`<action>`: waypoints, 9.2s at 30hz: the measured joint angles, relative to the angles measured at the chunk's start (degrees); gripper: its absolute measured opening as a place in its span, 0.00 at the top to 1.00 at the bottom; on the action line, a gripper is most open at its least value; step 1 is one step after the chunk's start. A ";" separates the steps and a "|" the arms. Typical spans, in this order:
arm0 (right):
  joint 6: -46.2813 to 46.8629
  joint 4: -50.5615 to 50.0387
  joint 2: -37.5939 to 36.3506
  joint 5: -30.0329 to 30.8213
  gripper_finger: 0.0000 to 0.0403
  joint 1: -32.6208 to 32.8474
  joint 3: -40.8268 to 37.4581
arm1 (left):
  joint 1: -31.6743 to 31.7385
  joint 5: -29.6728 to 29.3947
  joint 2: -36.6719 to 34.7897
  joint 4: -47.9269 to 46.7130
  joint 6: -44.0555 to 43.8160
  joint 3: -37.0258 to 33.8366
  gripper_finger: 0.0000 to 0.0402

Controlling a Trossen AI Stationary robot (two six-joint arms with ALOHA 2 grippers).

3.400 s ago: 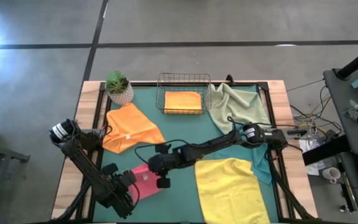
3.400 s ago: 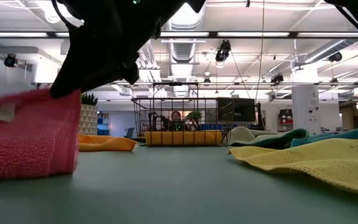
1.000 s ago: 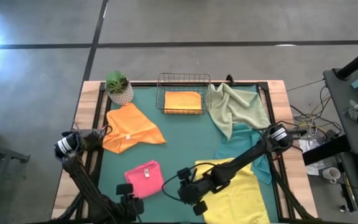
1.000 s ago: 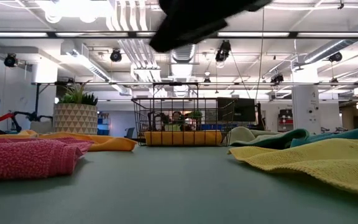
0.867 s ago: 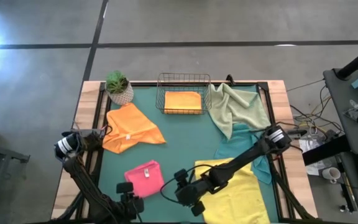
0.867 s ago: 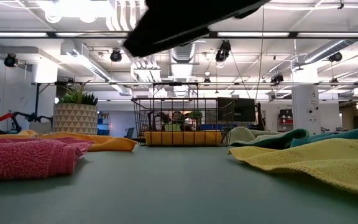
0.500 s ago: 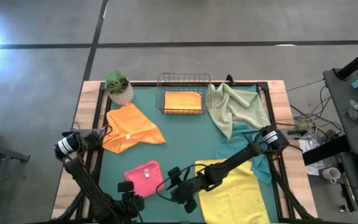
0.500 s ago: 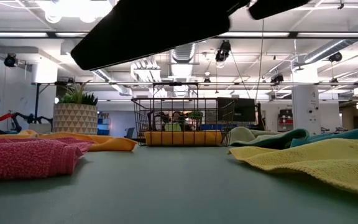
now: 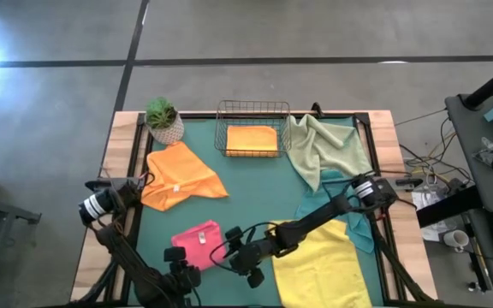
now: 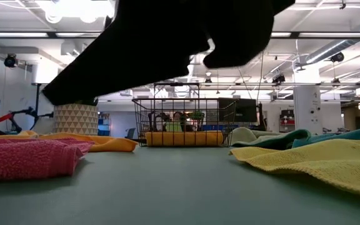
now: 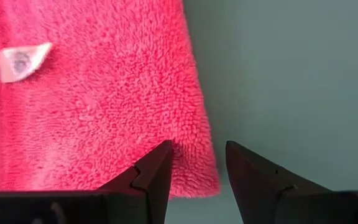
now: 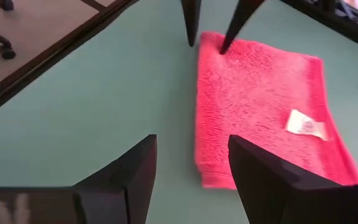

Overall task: Fold microfiber towels
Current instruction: Put the folded pink microfiber towel into the wire basket, then fold the orange microfiber towel

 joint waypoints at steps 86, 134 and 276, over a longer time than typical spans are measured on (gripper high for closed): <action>14.67 -71.22 -0.07 13.57 0.98 -5.50 47.13 | 26.63 0.90 -25.16 -7.41 30.60 3.89 1.00; -9.44 -74.77 -10.56 4.34 0.98 -46.18 46.75 | 74.96 -4.28 -23.86 20.73 87.72 7.02 1.00; -23.70 -63.54 -8.61 -26.15 0.64 -59.71 13.54 | 84.52 26.53 -10.32 6.65 94.38 6.43 0.67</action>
